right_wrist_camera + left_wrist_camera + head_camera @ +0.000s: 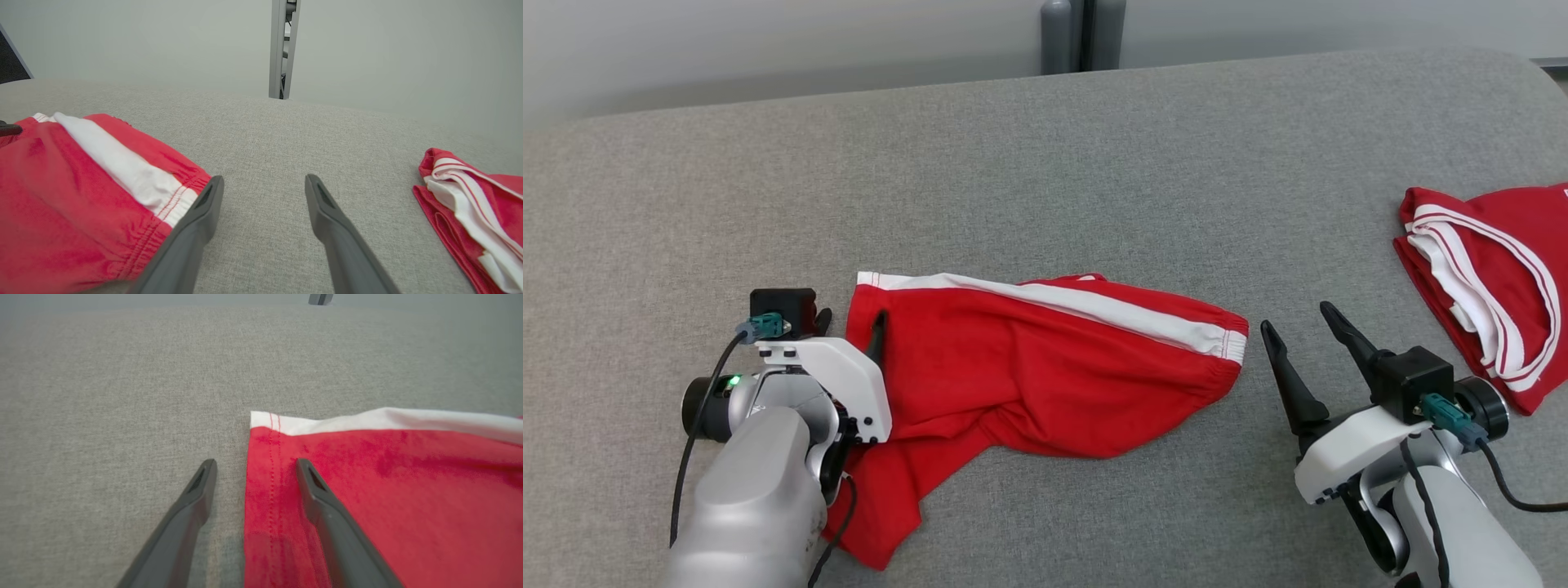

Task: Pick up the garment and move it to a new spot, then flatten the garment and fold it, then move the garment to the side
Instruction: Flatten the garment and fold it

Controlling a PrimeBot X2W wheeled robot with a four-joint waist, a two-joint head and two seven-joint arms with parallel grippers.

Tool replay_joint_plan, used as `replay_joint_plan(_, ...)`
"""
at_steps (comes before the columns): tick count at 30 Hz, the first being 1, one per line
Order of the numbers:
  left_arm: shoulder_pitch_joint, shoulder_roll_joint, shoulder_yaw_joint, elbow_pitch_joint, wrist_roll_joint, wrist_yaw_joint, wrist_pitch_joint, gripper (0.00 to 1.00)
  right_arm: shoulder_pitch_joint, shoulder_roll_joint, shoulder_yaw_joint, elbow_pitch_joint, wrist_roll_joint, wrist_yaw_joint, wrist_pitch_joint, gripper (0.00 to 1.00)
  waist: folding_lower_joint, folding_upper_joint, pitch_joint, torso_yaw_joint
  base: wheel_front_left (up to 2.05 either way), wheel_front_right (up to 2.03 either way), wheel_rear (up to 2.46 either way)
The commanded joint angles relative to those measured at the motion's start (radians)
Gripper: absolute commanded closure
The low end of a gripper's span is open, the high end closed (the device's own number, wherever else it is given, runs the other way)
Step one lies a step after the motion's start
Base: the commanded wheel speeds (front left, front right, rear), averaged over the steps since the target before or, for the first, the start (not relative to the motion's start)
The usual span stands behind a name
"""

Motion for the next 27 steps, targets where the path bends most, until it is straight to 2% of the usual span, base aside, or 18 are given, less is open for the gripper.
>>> replay_joint_plan(1, -0.019, 0.006, -0.001, 0.005, -0.002, -0.007, -0.005, 0.0, -0.007, -0.003, -0.006, -0.002, -0.006, 0.0, 0.0, 0.0, 0.0, -0.0001, 0.001, -0.002, 0.0, 0.0, 0.0)
replay_joint_plan(5, -0.033, 0.005, -0.015, 0.041, -0.006, -0.008, -0.015, 0.01, -0.011, -0.001, -0.009, -0.002, -0.007, 0.0, 0.0, 0.0, 0.0, -0.0001, 0.007, -0.004, 0.0, 0.0, 0.0)
replay_joint_plan(7, -0.042, 0.005, -0.02, 0.052, -0.009, -0.008, -0.026, 0.3, -0.013, 0.0, -0.01, -0.002, -0.007, 0.0, 0.0, 0.0, 0.0, -0.0001, 0.009, -0.005, 0.0, 0.0, 0.0)
replay_joint_plan(8, -0.044, 0.005, -0.027, 0.057, -0.016, -0.011, -0.04, 0.78, -0.013, 0.001, -0.011, -0.003, -0.005, 0.0, 0.0, 0.0, 0.0, -0.0001, 0.012, -0.006, 0.0, 0.0, 0.0)
replay_joint_plan(9, -0.043, 0.005, -0.032, 0.062, -0.018, -0.015, -0.043, 1.0, -0.013, 0.002, -0.012, -0.004, -0.004, 0.0, 0.0, 0.0, 0.0, -0.0001, 0.014, -0.006, 0.0, 0.0, 0.0)
replay_joint_plan(16, -0.041, 0.005, -0.065, 0.047, -0.039, -0.029, -0.107, 1.0, -0.003, 0.008, -0.027, 0.006, 0.003, 0.0, 0.0, 0.0, 0.0, -0.0001, -0.005, 0.007, 0.0, 0.0, 0.0)
replay_joint_plan(22, 0.039, 0.004, -0.109, -0.009, -0.09, -0.051, -0.136, 1.0, 0.056, 0.018, -0.05, 0.026, 0.014, 0.0, 0.0, 0.0, 0.0, -0.0001, -0.108, 0.044, 0.0, 0.0, 0.0)
replay_joint_plan(27, 0.123, 0.005, -0.15, -0.06, -0.118, -0.051, -0.145, 1.0, 0.107, 0.028, -0.067, 0.04, 0.022, 0.0, 0.0, 0.0, 0.0, -0.0001, -0.186, 0.076, 0.0, 0.0, 0.0)
